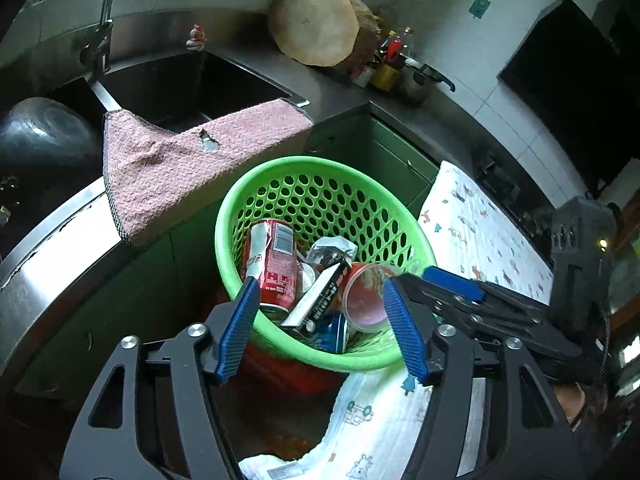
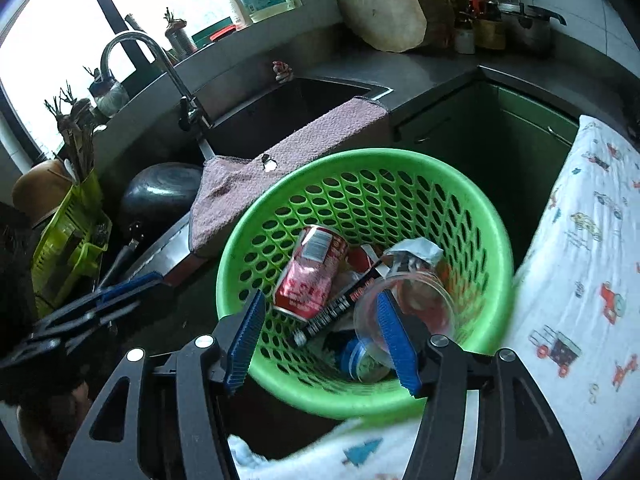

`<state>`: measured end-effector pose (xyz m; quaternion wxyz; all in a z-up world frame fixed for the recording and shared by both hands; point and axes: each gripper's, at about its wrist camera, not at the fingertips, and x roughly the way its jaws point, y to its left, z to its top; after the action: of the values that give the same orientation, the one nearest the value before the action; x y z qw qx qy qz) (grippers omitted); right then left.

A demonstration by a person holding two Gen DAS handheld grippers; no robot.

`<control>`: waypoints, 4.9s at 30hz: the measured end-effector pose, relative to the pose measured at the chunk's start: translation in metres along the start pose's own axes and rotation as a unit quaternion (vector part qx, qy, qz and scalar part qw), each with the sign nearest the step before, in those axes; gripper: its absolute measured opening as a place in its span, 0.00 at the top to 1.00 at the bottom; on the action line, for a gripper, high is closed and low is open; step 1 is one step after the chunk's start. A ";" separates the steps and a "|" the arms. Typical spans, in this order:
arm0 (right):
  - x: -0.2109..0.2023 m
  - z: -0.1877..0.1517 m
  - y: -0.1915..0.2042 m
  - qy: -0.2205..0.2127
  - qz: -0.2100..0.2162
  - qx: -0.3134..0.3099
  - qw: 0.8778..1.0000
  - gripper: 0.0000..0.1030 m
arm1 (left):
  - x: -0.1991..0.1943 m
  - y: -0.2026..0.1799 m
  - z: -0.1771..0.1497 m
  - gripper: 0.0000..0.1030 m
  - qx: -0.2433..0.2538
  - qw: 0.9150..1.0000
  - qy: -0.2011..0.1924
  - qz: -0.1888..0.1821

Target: Collect trash

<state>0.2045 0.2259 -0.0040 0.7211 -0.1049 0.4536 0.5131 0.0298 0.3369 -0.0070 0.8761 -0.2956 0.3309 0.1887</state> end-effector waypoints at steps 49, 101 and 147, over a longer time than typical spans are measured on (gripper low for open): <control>-0.218 -0.175 -0.059 -0.088 -0.145 0.030 0.985 0.14 | -0.066 -0.118 -0.103 0.05 0.154 0.986 -0.049 0.053; -0.217 -0.209 -0.059 -0.094 -0.166 0.057 0.980 0.12 | -0.083 -0.130 -0.144 0.05 0.203 0.975 -0.052 0.081; -0.218 -0.203 -0.042 -0.104 -0.191 0.025 0.976 0.09 | -0.092 -0.128 -0.146 0.05 0.204 0.972 -0.068 0.096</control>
<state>0.1146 -0.0587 0.0338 0.8514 -0.1176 0.3609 0.3621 -0.0364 0.1341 0.0189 0.9161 -0.0634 0.3286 0.2206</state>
